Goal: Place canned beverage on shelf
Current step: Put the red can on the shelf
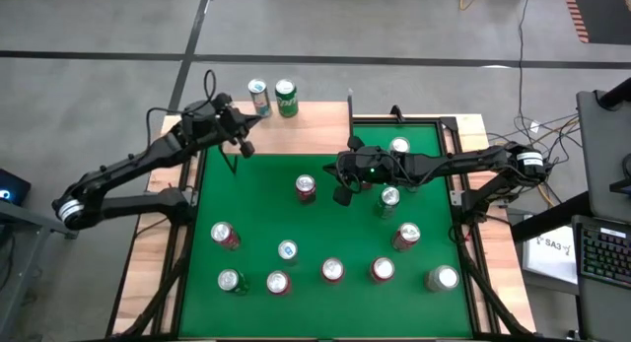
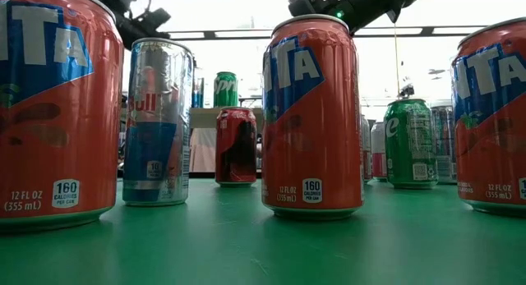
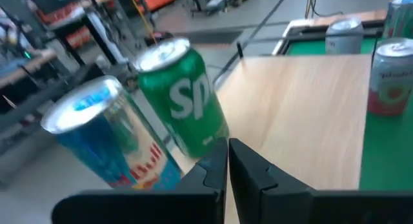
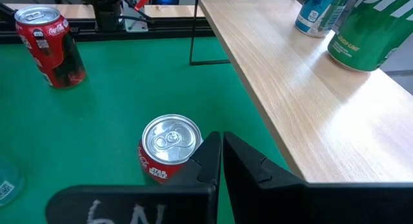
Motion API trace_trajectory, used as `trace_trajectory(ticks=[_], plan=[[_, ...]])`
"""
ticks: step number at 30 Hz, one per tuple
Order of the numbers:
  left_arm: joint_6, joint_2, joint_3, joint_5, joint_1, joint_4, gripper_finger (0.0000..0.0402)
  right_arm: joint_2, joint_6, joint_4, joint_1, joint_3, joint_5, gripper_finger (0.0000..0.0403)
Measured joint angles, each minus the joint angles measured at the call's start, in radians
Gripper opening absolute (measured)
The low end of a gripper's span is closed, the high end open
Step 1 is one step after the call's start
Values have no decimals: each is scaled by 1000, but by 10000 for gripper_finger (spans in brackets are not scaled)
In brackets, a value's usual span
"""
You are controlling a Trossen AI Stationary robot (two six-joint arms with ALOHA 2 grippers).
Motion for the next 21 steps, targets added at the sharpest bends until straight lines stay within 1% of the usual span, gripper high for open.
trace_trajectory(ticks=[1, 3, 8, 10, 12, 21], plan=[[10, -10, 0, -6, 1, 4, 0, 0, 0, 0, 0, 0, 0, 9], [37, -26, 3, -59, 2, 18, 0, 0, 0, 0, 0, 0, 0, 9], [98, -37, 8, -294, 3, 74, 0, 0, -7, 0, 0, 0, 0, 9], [122, -31, 8, -365, 3, 102, 0, 0, -7, 0, 0, 0, 0, 9], [136, -25, 8, -379, 5, 119, 0, 0, -7, 0, 0, 0, 0, 9], [140, 49, 8, -381, 26, 203, 0, 0, -7, 0, 0, -7, 0, 9]])
